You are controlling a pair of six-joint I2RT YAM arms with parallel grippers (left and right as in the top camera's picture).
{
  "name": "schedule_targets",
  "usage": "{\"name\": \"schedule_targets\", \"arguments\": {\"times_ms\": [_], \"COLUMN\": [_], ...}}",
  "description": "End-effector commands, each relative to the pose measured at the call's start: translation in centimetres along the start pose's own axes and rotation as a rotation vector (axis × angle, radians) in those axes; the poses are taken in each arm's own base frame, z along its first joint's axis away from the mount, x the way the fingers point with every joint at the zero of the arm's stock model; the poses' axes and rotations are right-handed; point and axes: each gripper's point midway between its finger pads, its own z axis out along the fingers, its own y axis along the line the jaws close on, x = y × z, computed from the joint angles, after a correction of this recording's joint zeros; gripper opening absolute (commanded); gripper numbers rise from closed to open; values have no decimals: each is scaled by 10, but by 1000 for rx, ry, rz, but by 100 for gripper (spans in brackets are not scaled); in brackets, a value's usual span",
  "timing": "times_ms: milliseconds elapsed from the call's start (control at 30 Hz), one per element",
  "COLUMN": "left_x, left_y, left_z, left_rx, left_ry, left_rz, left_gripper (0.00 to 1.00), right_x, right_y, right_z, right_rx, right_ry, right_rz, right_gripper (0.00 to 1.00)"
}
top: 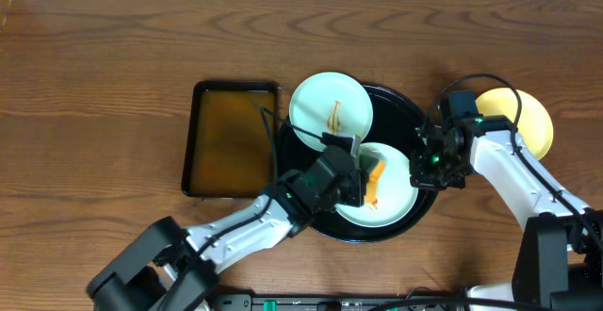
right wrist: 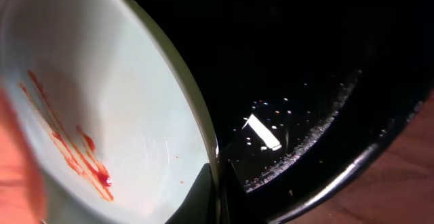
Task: Clean dirty plates on tray and stack at the side
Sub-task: 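Scrub the pale green plate with the sponge in the left gripper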
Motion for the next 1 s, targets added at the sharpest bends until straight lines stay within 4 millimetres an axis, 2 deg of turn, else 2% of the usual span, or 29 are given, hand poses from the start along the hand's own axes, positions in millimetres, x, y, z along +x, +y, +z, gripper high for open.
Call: {"name": "schedule_targets", "arguments": {"times_ms": [0, 133, 267, 700, 967], "left_x": [15, 22, 29, 46, 46], "left_y": [-13, -16, -10, 8, 16], "left_z": [5, 7, 13, 30, 33], "left_rx": [22, 24, 1, -48, -80], "left_ry": [31, 47, 66, 107, 92], "left_rz": [-47, -74, -149, -230, -229], "left_gripper": [7, 7, 7, 8, 8], "right_x": [2, 1, 4, 1, 2], "right_y": [-3, -1, 5, 5, 5], "right_z": [8, 19, 29, 30, 30], "right_rx": [32, 7, -10, -9, -8], "right_ry": [-24, -47, -58, -70, -69], "right_rz": [43, 44, 20, 44, 44], "right_gripper": [1, 1, 1, 1, 1]}}
